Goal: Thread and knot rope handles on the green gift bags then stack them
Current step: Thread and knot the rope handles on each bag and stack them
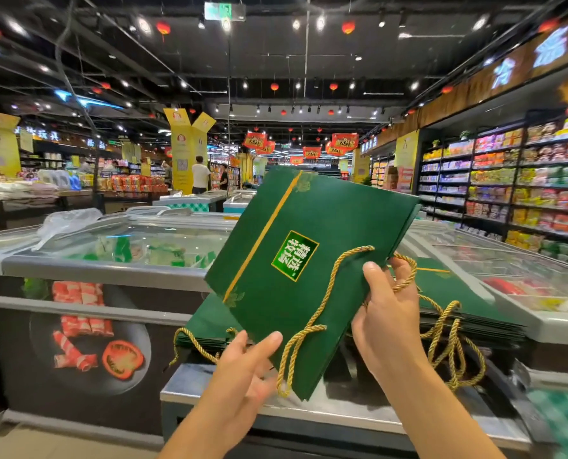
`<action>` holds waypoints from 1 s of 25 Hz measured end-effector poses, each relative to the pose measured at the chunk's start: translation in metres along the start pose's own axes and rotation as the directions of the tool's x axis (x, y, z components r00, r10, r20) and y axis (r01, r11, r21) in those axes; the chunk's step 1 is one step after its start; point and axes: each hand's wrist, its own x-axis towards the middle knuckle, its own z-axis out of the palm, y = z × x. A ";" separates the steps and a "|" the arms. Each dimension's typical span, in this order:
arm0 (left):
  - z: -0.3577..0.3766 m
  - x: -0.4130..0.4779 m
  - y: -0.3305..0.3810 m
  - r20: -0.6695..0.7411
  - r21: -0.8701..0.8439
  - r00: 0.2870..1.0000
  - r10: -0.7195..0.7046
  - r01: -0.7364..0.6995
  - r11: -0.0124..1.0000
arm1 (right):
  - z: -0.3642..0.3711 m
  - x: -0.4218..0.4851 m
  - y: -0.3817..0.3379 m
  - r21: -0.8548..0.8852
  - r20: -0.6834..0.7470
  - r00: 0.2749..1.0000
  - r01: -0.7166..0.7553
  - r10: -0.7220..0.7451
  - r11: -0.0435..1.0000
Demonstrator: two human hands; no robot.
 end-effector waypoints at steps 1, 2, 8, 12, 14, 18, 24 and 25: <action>0.005 -0.002 -0.002 0.044 -0.028 0.999 0.005 -0.004 1.000 | -0.003 0.000 -0.002 -0.004 0.015 1.000 -0.008 0.008 1.000; 0.009 -0.004 -0.004 0.074 -0.035 0.996 0.042 -0.039 0.999 | -0.004 0.000 -0.005 -0.030 0.040 0.999 -0.008 0.009 1.000; 0.011 0.010 0.020 0.063 0.079 0.957 0.285 -0.289 0.954 | -0.037 0.016 -0.029 -0.330 0.105 0.994 0.044 -0.009 0.943; 0.020 0.025 0.046 -0.004 0.319 0.915 0.402 -0.380 0.868 | -0.063 0.030 -0.055 -0.554 0.058 0.993 0.114 -0.099 0.825; 0.036 0.031 0.057 0.073 0.439 0.888 0.454 -0.438 0.785 | -0.074 0.040 -0.070 -0.703 0.078 0.988 0.151 -0.136 0.695; 0.072 0.061 0.069 0.259 0.667 0.862 0.436 -0.486 0.564 | -0.102 0.065 -0.094 -0.809 0.087 0.994 0.113 -0.072 0.577; 0.126 0.087 0.059 0.388 0.791 0.889 0.244 -0.457 0.407 | -0.153 0.100 -0.115 -0.956 0.067 0.994 0.088 -0.083 0.281; 0.129 0.095 0.054 0.374 0.829 0.907 0.192 -0.420 0.369 | -0.162 0.103 -0.116 -0.966 0.055 0.996 0.072 -0.075 0.247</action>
